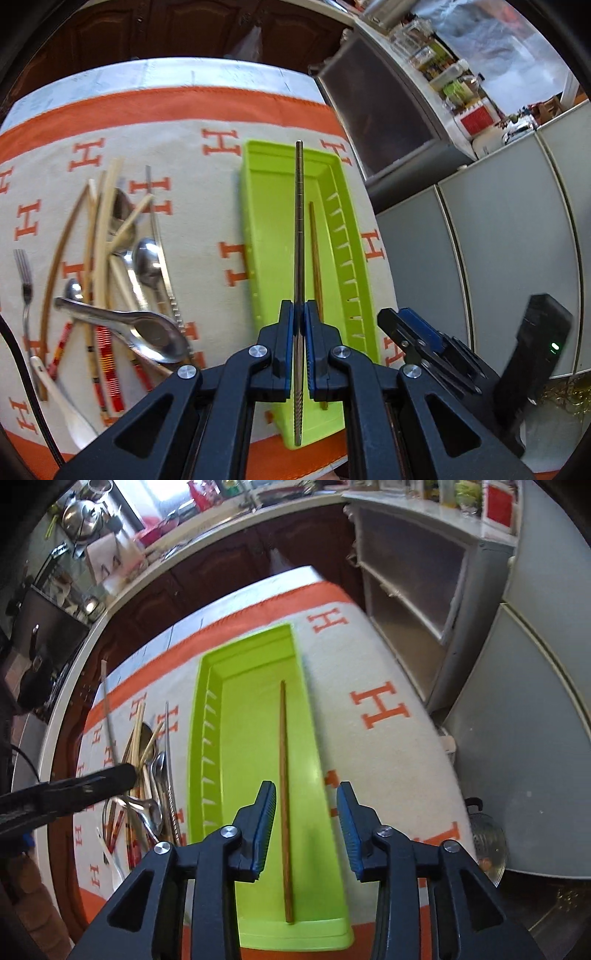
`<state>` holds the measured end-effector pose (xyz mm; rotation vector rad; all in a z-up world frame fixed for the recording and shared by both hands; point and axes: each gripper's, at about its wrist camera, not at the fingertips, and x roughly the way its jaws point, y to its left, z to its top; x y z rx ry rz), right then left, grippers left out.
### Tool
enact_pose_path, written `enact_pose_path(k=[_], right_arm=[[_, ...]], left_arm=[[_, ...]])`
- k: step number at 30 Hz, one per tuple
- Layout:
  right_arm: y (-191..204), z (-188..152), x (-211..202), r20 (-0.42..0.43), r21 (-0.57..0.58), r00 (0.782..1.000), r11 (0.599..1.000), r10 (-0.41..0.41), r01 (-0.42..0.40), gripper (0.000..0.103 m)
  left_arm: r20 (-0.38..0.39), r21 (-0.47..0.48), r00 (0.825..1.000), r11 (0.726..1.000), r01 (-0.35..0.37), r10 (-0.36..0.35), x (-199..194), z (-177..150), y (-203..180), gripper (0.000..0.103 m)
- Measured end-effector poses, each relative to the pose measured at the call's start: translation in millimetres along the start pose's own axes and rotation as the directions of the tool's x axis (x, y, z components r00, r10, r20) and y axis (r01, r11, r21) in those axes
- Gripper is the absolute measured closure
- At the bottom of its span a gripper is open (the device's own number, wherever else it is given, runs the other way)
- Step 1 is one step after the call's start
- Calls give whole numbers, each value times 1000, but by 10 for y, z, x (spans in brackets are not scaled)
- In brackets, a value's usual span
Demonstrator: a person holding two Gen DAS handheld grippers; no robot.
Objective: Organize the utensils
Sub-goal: 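Lower both chopsticks into the green tray and open both tools, then lift both open tools away from the tray back toward the pile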
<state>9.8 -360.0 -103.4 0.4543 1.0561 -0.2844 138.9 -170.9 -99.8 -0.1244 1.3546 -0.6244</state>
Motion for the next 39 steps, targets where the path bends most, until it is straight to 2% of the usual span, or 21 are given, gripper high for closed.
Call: enact_pose_path(k=[4, 6, 8, 12, 14, 16, 18, 20, 22, 26, 28, 33, 35, 39], right_arm=[[-58, 20, -9, 11, -1, 1000, 1000, -24, 24, 67], [-73, 1, 22, 5, -6, 999, 999, -40, 40, 67], [-76, -7, 105, -2, -23, 999, 999, -41, 41, 67], [-33, -31, 346, -38, -40, 998, 998, -41, 40, 74], [3, -46, 421, -52, -54, 998, 998, -40, 37, 81], [42, -51, 469, -56, -62, 998, 997, -40, 36, 83], [66, -55, 485, -46, -61, 999, 998, -23, 20, 83], [112, -61, 501, -40, -75, 999, 997, -23, 20, 92], [171, -74, 496, -21, -100, 999, 994, -49, 46, 97], [282, -120, 461, -13, -137, 1000, 990, -25, 23, 99], [333, -142, 439, -1, -152, 999, 987, -47, 46, 99], [471, -170, 389, 42, -215, 997, 974, -69, 77, 99], [513, -175, 378, 54, -233, 996, 969, -75, 86, 99], [576, -152, 413, 52, -244, 994, 964, -93, 103, 99]], left_arm=[[-30, 33, 998, 998, -45, 46, 279, 12, -109, 98], [-52, 34, 995, 996, -79, 81, 402, -11, -106, 92], [-74, 24, 992, 995, -96, 98, 470, -36, -64, 79], [-79, 23, 995, 998, -61, 62, 428, -89, -18, 76], [-49, 38, 995, 996, -81, 83, 290, -131, 1, 56], [5, 53, 995, 994, -100, 100, 119, -174, 16, 45], [55, 61, 988, 988, -144, 141, -49, -206, 75, 45], [104, 67, 976, 977, -200, 193, -222, -240, 150, 45], [139, 61, 962, 968, -245, 235, -353, -292, 240, 45], [197, 11, 929, 947, -322, 313, -632, -425, 559, 45], [214, -21, 915, 938, -346, 343, -774, -508, 732, 45], [233, -105, 881, 911, -398, 411, -1033, -708, 1151, 42], [226, -141, 873, 902, -409, 432, -1090, -778, 1328, 42], [198, -205, 872, 888, -411, 449, -1155, -917, 1614, 42]])
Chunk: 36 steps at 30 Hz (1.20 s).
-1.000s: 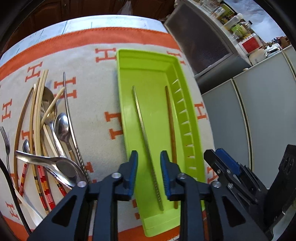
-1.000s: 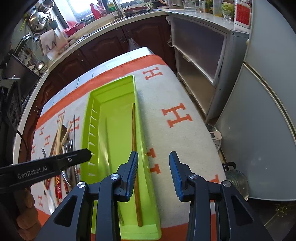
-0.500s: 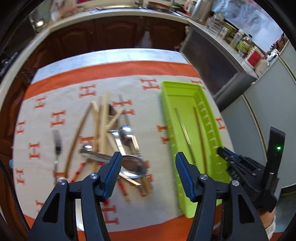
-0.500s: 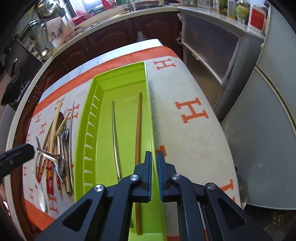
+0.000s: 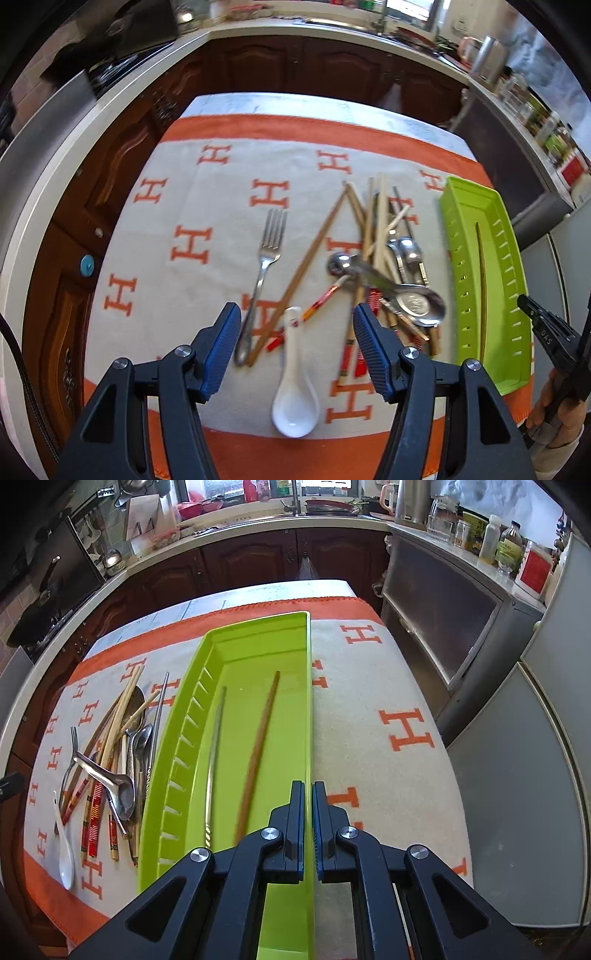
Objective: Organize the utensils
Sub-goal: 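Lift both open tools away from the tray back toward the pile, then grasp the white ceramic spoon with the left tool while the right tool grasps a metal spoon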
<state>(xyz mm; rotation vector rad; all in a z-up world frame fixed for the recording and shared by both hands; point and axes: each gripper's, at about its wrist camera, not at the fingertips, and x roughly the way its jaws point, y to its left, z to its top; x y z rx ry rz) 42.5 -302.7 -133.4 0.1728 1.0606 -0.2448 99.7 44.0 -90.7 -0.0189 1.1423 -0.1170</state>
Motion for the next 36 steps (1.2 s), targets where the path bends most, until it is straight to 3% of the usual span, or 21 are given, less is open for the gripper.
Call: enact_pose_path(k=[6, 10, 15, 21, 28, 32, 36], right_arm=[[-74, 3, 64, -62, 75, 998, 997, 27, -22, 98], [-88, 31, -95, -27, 94, 1000, 996, 3, -1, 82], [77, 55, -405, 37, 61, 999, 998, 12, -14, 73], [501, 10, -667, 63, -34, 992, 994, 109, -107, 70], [1034, -97, -733, 22, -149, 983, 972, 185, -179, 70], [1273, -186, -693, -3, -184, 982, 965, 191, -189, 70], [1372, -233, -614, -22, -198, 980, 960, 197, -198, 70]], left_arm=[[-15, -42, 1000, 999, -11, 11, 27, -110, 245, 41], [-40, -60, 999, 998, 12, -14, 101, -193, 375, 40], [-91, -63, 986, 989, 131, -136, 274, -314, 467, 40], [-92, -56, 952, 956, 289, -293, 467, -470, 522, 41], [-60, -43, 913, 915, 402, -404, 636, -480, 518, 72], [-44, -28, 895, 896, 444, -445, 674, -483, 513, 76], [-54, 2, 890, 891, 454, -453, 744, -489, 449, 77]])
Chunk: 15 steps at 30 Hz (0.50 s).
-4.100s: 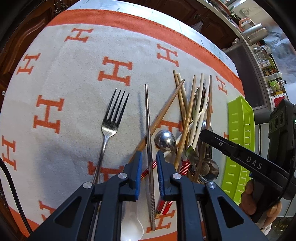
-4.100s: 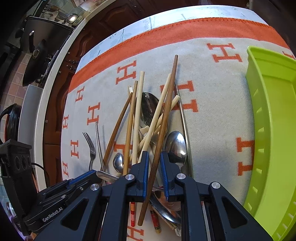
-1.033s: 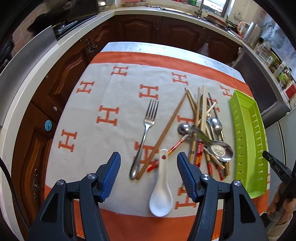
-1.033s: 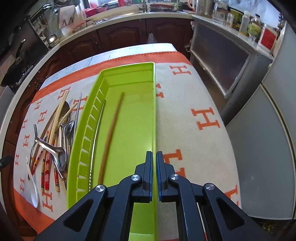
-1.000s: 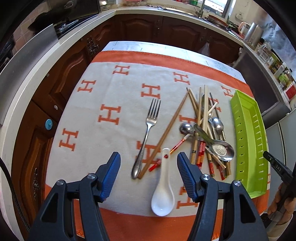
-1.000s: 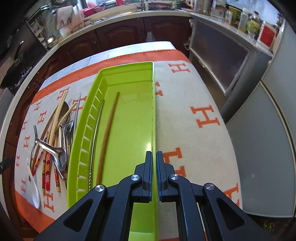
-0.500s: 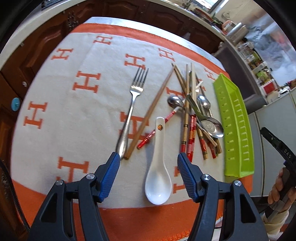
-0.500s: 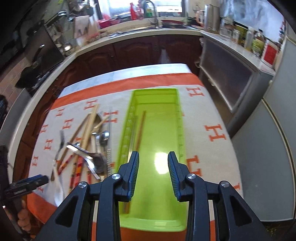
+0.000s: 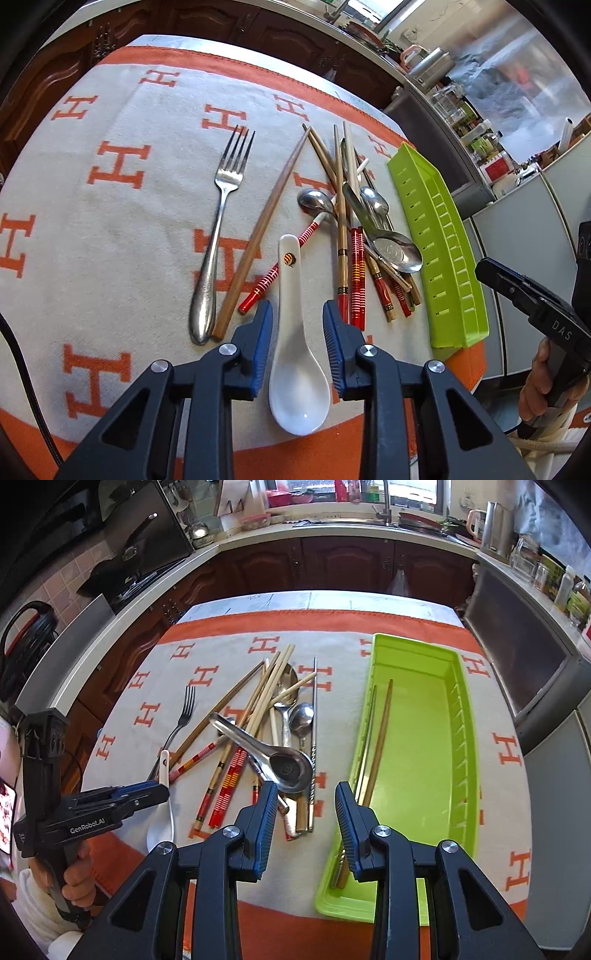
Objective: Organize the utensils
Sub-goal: 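Grasp the white ceramic spoon with the left tool while the right tool grasps a metal spoon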
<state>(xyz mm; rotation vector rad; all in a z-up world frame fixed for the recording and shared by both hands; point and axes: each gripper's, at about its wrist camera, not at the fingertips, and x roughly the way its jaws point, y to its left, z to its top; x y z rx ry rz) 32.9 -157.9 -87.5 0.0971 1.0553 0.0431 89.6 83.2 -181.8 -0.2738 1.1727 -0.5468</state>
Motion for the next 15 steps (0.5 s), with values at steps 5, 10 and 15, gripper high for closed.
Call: enact_pose_path(k=[5, 10, 15], right_arm=[[45, -10, 80, -9, -16, 1000, 1000, 1, -1, 70], [50, -11, 136, -21, -20, 1000, 1000, -5, 5, 70], [40, 16, 243, -31, -37, 999, 999, -17, 16, 70]], left_arm=[[-17, 7, 999, 1000, 30, -29, 120, 2, 15, 78], [7, 5, 997, 997, 79, -79, 169, 13, 48, 79], [25, 4, 997, 997, 74, -74, 208, -32, 35, 95]])
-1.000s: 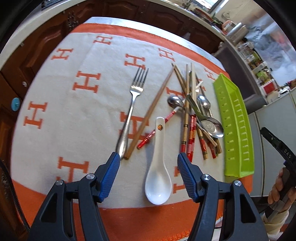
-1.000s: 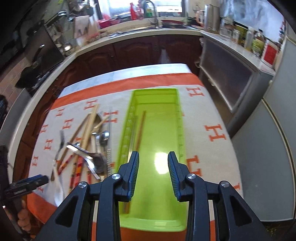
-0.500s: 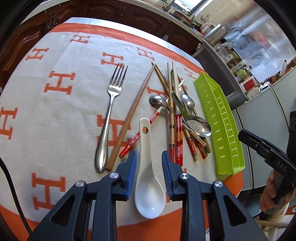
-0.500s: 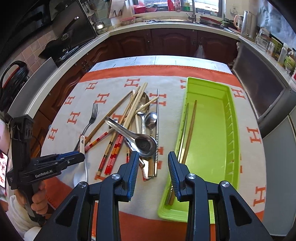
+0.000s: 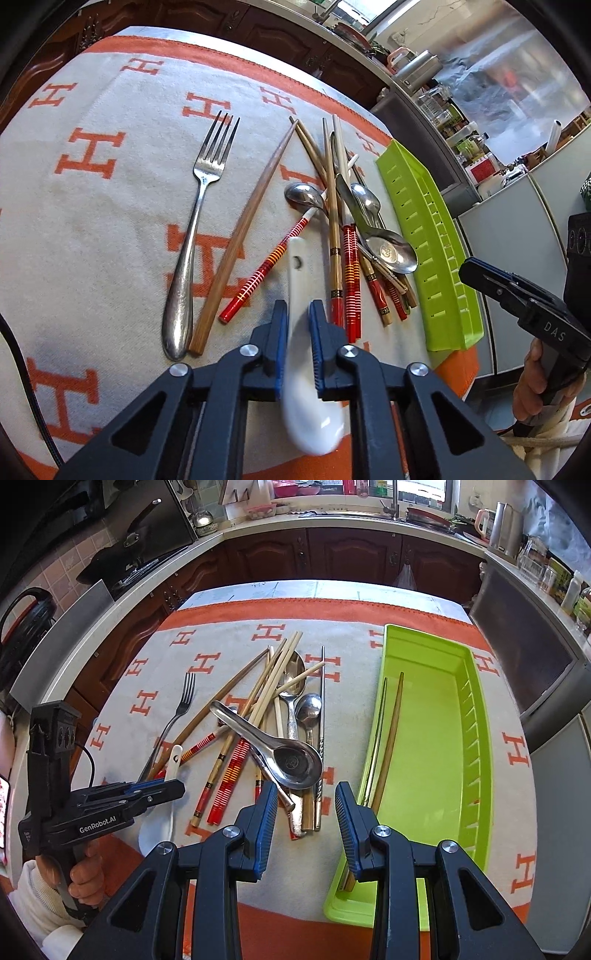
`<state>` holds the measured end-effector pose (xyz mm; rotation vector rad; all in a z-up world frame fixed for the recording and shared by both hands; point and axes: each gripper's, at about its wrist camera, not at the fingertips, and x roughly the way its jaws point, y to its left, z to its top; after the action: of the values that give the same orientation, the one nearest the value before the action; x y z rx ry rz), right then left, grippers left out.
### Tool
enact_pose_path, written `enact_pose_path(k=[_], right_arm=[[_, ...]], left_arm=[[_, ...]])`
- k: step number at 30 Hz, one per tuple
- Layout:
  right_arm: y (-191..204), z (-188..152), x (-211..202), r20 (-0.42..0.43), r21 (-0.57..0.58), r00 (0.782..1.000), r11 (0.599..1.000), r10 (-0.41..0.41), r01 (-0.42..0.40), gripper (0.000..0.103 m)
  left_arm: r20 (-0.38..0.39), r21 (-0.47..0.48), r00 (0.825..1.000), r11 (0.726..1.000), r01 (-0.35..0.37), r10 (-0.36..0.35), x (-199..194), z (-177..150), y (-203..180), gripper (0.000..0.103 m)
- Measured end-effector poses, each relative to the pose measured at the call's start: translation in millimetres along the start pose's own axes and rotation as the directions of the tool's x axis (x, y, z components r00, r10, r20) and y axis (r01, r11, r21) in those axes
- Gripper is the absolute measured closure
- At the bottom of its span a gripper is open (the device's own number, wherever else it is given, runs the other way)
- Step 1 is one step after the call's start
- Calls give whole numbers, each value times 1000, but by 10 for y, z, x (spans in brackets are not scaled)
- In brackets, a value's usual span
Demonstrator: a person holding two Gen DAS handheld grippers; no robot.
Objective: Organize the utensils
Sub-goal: 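Grasp the white ceramic spoon with the left tool while the right tool grasps a metal spoon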
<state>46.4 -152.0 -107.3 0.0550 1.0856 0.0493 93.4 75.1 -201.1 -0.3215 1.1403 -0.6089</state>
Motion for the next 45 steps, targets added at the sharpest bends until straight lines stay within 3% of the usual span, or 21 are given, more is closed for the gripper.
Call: enact_pose_path(k=[9, 20, 26, 31, 38, 45], right_arm=[[-3, 243, 394, -39, -67, 999, 998, -19, 16, 70], [70, 619, 981, -195, -223, 980, 971, 39, -83, 71], [106, 615, 1146, -260, -260, 964, 958, 53, -123, 83], [95, 577, 1035, -220, -245, 972, 960, 79, -133, 101], [-91, 463, 664, -131, -117, 986, 986, 107, -122, 102], [-583, 263, 175, -39, 88, 993, 990, 111, -107, 102]], left_arm=[[40, 32, 998, 999, 44, -45, -137, -32, -150, 99], [103, 53, 991, 996, 76, -81, -310, -2, -195, 99], [123, 55, 989, 995, 80, -86, -365, -14, -174, 99], [140, 56, 986, 995, 86, -93, -406, -14, -188, 99], [161, 88, 982, 992, 88, -101, -500, -37, -294, 99], [167, 114, 980, 989, 92, -111, -583, -40, -413, 99]])
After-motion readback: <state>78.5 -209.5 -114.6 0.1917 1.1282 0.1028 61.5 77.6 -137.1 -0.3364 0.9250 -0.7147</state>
